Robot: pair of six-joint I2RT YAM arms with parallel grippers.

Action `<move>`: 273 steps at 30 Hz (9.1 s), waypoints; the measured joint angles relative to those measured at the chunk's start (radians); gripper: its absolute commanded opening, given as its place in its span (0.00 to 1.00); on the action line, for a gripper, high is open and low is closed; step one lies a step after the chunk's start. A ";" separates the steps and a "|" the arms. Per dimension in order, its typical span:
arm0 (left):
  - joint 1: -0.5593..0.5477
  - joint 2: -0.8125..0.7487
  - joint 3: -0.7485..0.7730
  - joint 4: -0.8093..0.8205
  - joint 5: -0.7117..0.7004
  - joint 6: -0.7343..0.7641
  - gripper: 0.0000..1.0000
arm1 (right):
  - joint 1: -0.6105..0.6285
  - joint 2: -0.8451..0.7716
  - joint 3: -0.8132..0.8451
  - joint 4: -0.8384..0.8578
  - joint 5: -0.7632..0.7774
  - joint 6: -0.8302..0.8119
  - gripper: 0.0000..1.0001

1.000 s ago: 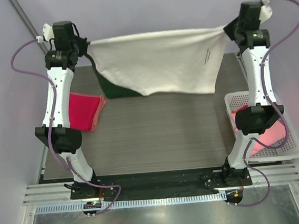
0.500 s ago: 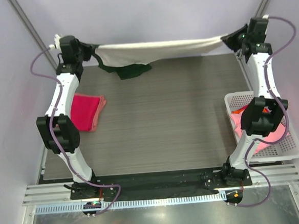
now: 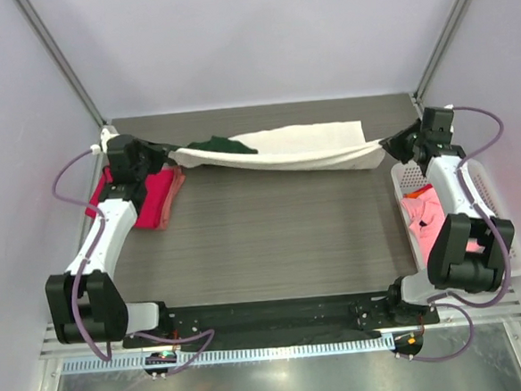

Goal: Fold and stack the t-shirts
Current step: Fold the tshirt

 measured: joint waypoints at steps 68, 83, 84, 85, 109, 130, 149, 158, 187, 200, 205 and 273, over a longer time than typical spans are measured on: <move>-0.004 0.261 0.524 0.018 -0.035 0.105 0.00 | 0.006 0.219 0.597 -0.088 -0.050 -0.026 0.01; 0.000 -0.143 -0.316 0.161 -0.018 0.051 0.00 | 0.000 -0.089 -0.260 0.123 -0.056 -0.058 0.01; 0.000 -0.165 -0.341 0.162 -0.018 0.050 0.00 | -0.001 -0.107 -0.289 0.137 -0.055 -0.061 0.01; 0.000 -0.185 -0.366 0.161 -0.018 0.050 0.00 | -0.001 -0.127 -0.319 0.146 -0.052 -0.063 0.01; -0.004 -0.929 -0.787 -0.378 -0.066 -0.018 0.67 | 0.010 -0.811 -0.715 -0.075 0.184 -0.011 0.66; -0.004 -0.510 -0.275 -0.495 -0.166 0.128 1.00 | 0.060 -0.609 -0.348 -0.173 0.255 -0.218 0.61; -0.016 0.464 0.417 -0.163 0.031 0.231 0.99 | 0.259 0.085 0.096 -0.059 0.397 -0.337 0.71; -0.091 0.784 0.751 -0.112 -0.112 0.190 1.00 | 0.256 0.490 0.454 0.008 0.439 -0.333 0.63; -0.119 1.304 1.284 -0.149 -0.062 0.212 0.71 | 0.253 0.866 0.730 -0.044 0.543 -0.337 0.36; -0.114 1.341 1.301 -0.084 0.002 0.177 0.49 | 0.253 0.866 0.706 0.005 0.550 -0.335 0.27; -0.109 1.355 1.304 -0.082 0.021 0.174 0.27 | 0.253 0.866 0.700 0.026 0.550 -0.334 0.26; -0.084 0.657 0.317 0.601 0.179 0.312 0.00 | 0.188 0.489 0.346 0.030 0.430 -0.288 0.01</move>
